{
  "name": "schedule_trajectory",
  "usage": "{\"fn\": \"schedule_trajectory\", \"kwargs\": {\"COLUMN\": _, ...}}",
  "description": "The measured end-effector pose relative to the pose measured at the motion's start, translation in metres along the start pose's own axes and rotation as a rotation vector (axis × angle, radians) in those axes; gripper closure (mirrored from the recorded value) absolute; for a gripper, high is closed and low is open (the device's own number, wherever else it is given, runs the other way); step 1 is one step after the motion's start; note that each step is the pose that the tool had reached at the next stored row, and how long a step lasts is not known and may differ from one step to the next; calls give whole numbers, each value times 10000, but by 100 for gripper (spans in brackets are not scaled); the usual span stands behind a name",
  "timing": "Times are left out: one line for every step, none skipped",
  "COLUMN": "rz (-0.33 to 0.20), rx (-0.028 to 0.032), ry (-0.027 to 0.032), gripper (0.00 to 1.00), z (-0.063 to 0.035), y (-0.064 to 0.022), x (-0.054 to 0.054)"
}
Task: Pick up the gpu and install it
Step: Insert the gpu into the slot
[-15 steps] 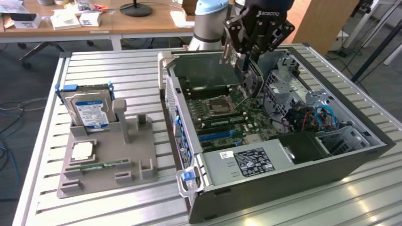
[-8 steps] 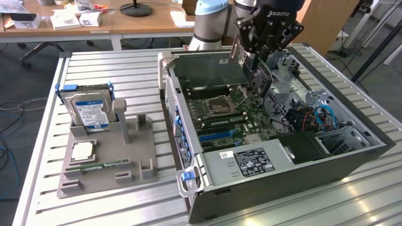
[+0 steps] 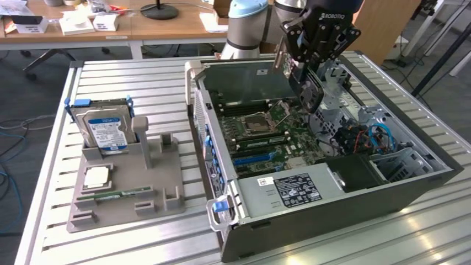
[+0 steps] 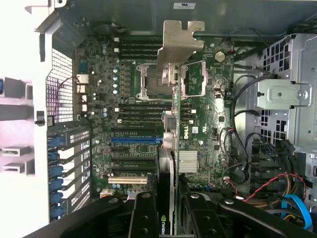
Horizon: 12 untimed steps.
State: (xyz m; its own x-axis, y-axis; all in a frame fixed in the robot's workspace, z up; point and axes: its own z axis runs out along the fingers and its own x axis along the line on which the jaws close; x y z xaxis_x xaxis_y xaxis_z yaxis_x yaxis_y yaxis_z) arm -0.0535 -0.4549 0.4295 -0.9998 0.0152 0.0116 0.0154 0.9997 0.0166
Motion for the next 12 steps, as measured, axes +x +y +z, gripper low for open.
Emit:
{"fn": "schedule_trajectory", "kwargs": {"rz": 1, "rx": 0, "ry": 0, "gripper": 74, "z": 0, "y": 0, "x": 0}}
{"fn": "schedule_trajectory", "kwargs": {"rz": 0, "rx": 0, "ry": 0, "gripper": 74, "z": 0, "y": 0, "x": 0}}
{"fn": "schedule_trajectory", "kwargs": {"rz": 1, "rx": 0, "ry": 0, "gripper": 74, "z": 0, "y": 0, "x": 0}}
{"fn": "schedule_trajectory", "kwargs": {"rz": 1, "rx": 0, "ry": 0, "gripper": 74, "z": 0, "y": 0, "x": 0}}
{"fn": "schedule_trajectory", "kwargs": {"rz": 1, "rx": 0, "ry": 0, "gripper": 74, "z": 0, "y": 0, "x": 0}}
{"fn": "schedule_trajectory", "kwargs": {"rz": 1, "rx": 0, "ry": 0, "gripper": 74, "z": 0, "y": 0, "x": 0}}
{"fn": "schedule_trajectory", "kwargs": {"rz": 1, "rx": 0, "ry": 0, "gripper": 74, "z": 0, "y": 0, "x": 0}}
{"fn": "schedule_trajectory", "kwargs": {"rz": 1, "rx": 0, "ry": 0, "gripper": 74, "z": 0, "y": 0, "x": 0}}
{"fn": "schedule_trajectory", "kwargs": {"rz": 0, "rx": 0, "ry": 0, "gripper": 74, "z": 0, "y": 0, "x": 0}}
{"fn": "schedule_trajectory", "kwargs": {"rz": 1, "rx": 0, "ry": 0, "gripper": 74, "z": 0, "y": 0, "x": 0}}
{"fn": "schedule_trajectory", "kwargs": {"rz": -2, "rx": 0, "ry": 0, "gripper": 74, "z": 0, "y": 0, "x": 0}}
{"fn": "schedule_trajectory", "kwargs": {"rz": -21, "rx": 0, "ry": 0, "gripper": 74, "z": 0, "y": 0, "x": 0}}
